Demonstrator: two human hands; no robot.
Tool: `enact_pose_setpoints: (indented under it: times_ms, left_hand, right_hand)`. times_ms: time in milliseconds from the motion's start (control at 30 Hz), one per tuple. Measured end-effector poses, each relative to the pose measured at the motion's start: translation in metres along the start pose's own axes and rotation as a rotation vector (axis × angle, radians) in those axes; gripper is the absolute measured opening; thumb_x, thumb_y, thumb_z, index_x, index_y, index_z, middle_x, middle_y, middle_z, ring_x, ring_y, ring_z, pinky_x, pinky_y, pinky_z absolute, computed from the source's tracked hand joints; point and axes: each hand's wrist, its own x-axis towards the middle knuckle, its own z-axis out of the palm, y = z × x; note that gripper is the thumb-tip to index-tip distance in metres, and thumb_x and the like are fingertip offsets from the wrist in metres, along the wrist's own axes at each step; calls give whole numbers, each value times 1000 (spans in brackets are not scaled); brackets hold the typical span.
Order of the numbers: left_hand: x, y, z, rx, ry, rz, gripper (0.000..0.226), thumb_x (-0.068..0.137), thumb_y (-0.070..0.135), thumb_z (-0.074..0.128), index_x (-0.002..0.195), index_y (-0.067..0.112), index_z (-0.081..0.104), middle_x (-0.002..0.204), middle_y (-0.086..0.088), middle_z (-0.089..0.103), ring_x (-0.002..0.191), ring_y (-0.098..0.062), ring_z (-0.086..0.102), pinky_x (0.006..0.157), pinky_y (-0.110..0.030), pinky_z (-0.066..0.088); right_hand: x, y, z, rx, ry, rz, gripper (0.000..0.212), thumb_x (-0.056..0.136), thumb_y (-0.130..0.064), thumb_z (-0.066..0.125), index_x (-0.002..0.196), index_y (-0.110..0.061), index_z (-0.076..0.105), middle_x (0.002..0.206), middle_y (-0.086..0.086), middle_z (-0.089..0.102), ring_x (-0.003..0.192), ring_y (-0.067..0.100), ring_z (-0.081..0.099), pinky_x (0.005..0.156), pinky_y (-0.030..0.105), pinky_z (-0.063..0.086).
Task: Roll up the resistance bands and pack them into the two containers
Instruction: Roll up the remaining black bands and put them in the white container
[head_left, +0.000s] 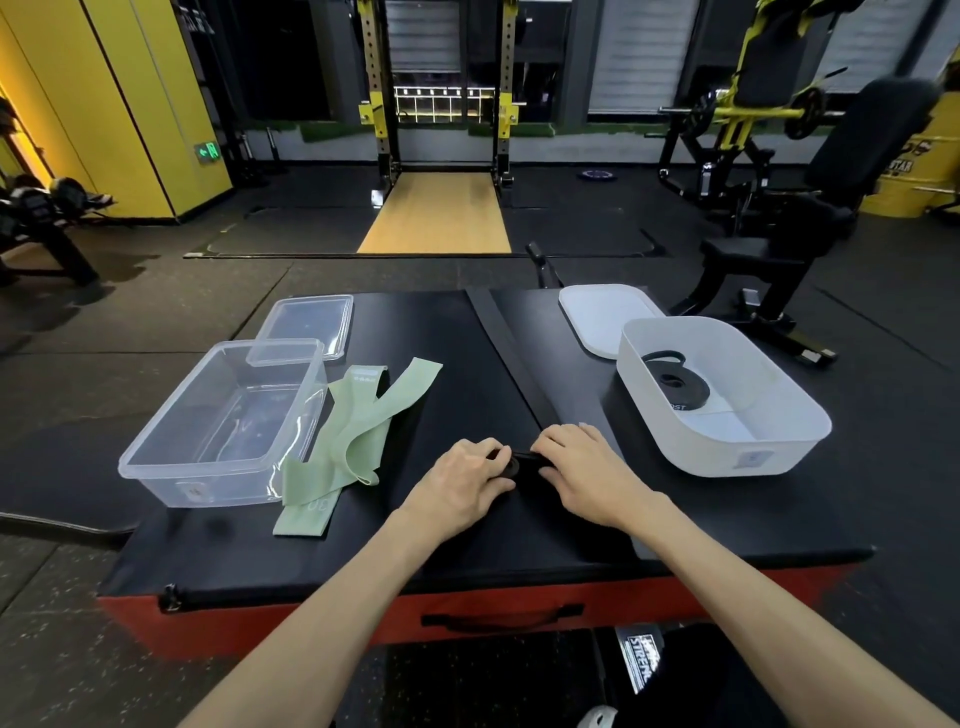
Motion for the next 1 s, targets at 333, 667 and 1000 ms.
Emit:
enact_pose_setpoints:
  times_ms: [333,667,1000]
  left_hand:
    - [0,13,4,-3,66,-194,53,98,44,45,141,13,43,128,0,55,107,-24,50,91,-31,42]
    - [0,20,4,-35,92,-281,50,97,44,47,140,18,46,130,6,56,107,-23,50,89,-27,37]
    - [4,-5,-16,1,-139,8,65,89,45,59,142,12,39,133,1,48,109,-25,48,99,-35,38]
  right_hand:
    - [-1,-13,-5,-78,98,-90,15,78,-21,73,73,-14,62,64,-2,54,63,20,51,58,31,42]
    - [-14,-31,7,-103,212,-57,43,74,-18,77,115,-11,66,70,0,54,64,21,51,54,32,39]
    - [-13,-26,12,-74,218,-106,40,75,-13,77,113,-9,67,69,-2,53,63,19,46,54,32,42]
